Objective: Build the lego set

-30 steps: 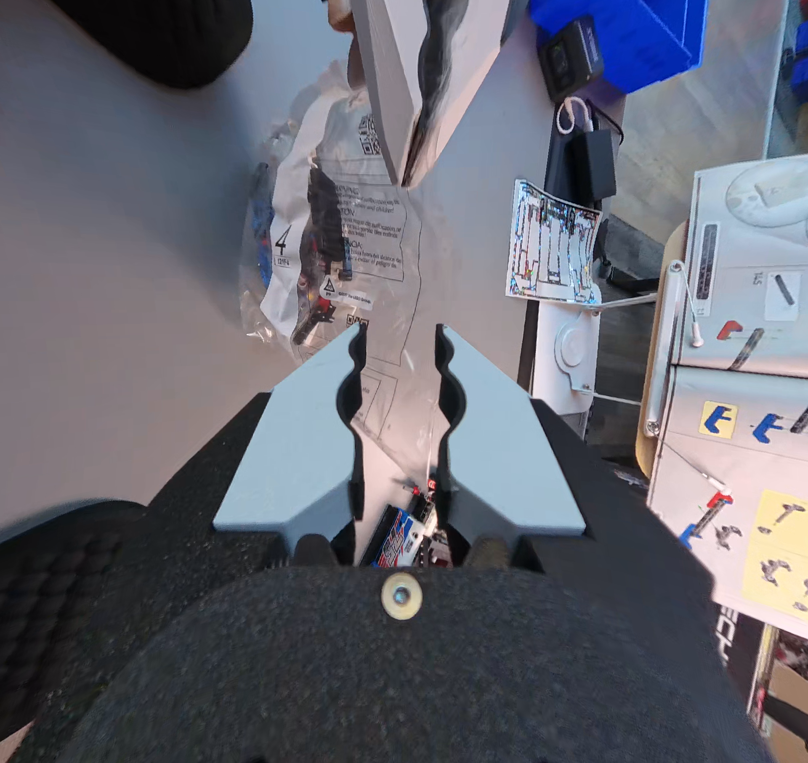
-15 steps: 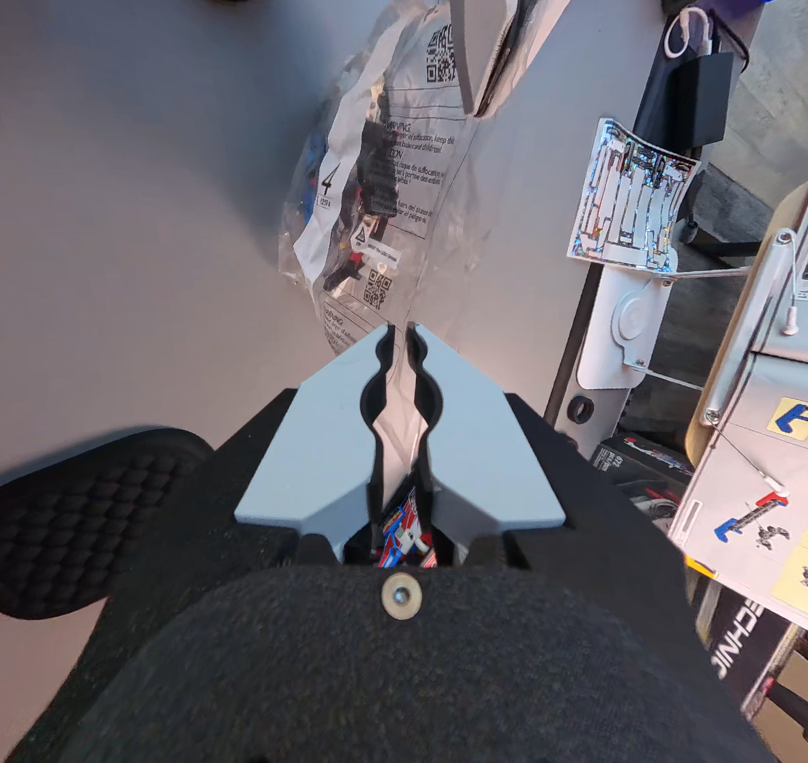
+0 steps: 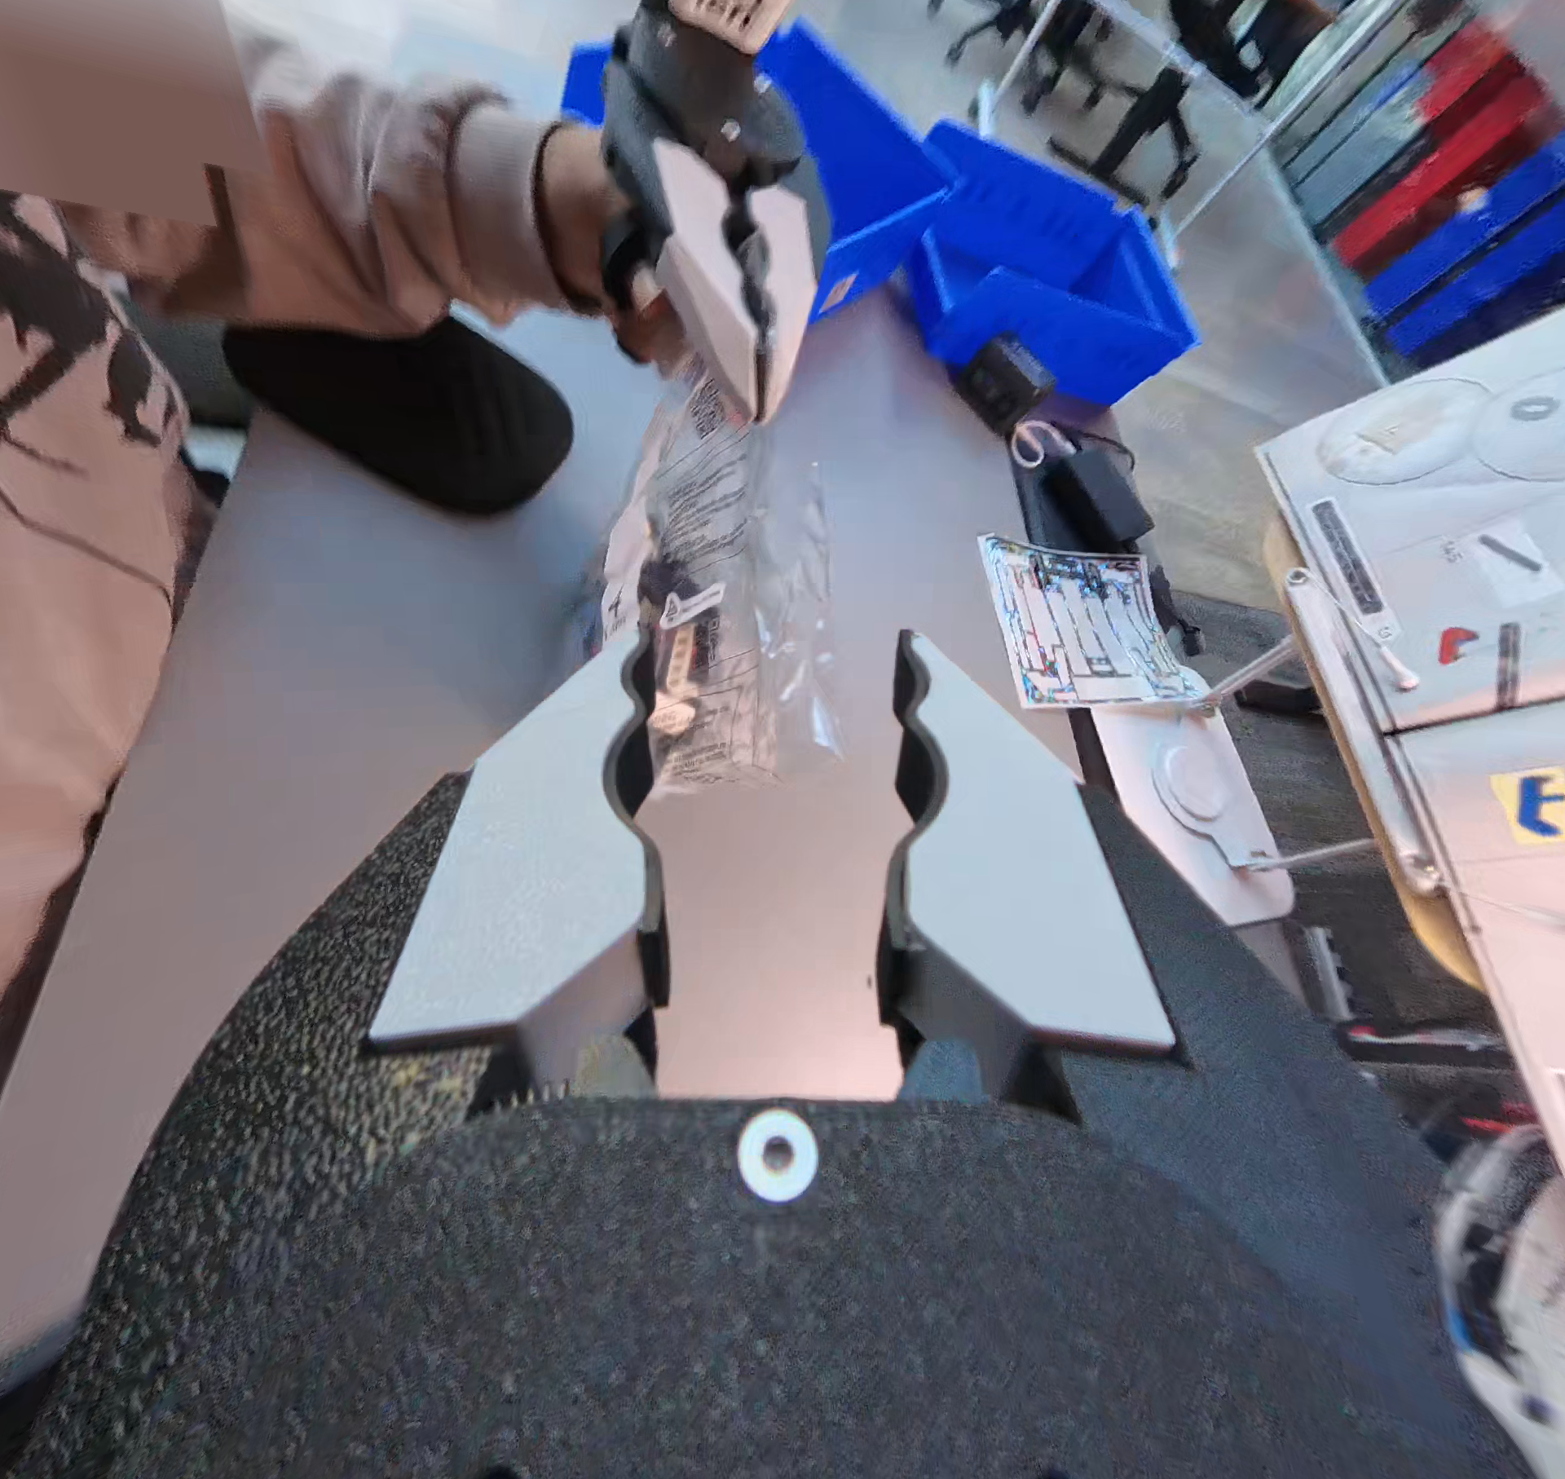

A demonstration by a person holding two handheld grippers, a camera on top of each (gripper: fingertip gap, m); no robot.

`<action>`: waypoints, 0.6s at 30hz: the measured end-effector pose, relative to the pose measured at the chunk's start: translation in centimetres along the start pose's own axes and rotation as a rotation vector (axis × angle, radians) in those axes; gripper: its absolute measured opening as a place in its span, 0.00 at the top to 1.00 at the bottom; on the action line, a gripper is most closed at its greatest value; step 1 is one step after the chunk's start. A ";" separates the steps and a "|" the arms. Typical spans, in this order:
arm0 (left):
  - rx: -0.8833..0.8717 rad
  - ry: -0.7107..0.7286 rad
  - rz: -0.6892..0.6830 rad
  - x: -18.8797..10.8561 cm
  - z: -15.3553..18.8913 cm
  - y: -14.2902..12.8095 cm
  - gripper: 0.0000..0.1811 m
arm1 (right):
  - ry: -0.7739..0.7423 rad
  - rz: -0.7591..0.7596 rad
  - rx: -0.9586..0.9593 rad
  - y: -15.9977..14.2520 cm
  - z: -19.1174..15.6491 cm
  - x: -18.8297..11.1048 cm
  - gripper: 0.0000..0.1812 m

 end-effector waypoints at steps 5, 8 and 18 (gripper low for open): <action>-0.002 -0.042 0.043 0.0 0.7 -0.3 1.00 | 0.020 0.176 0.266 -6.3 -2.0 3.7 0.55; -0.017 -0.049 0.049 0.2 0.8 -0.3 1.00 | 0.099 0.326 0.345 -7.2 -3.3 5.8 0.86; -0.090 0.876 -0.771 -21.8 -4.3 -7.0 0.70 | 0.042 0.255 0.291 -9.2 -2.6 1.8 1.00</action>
Point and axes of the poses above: each gripper's, where its closed fingertips meet, x out along the fingers, y out of its top, z = x × y across the jaws, the point moved 6 cm from there along -x, back along the fingers, and after that the axes turned 1 degree about -y, right-handed, at the moved point
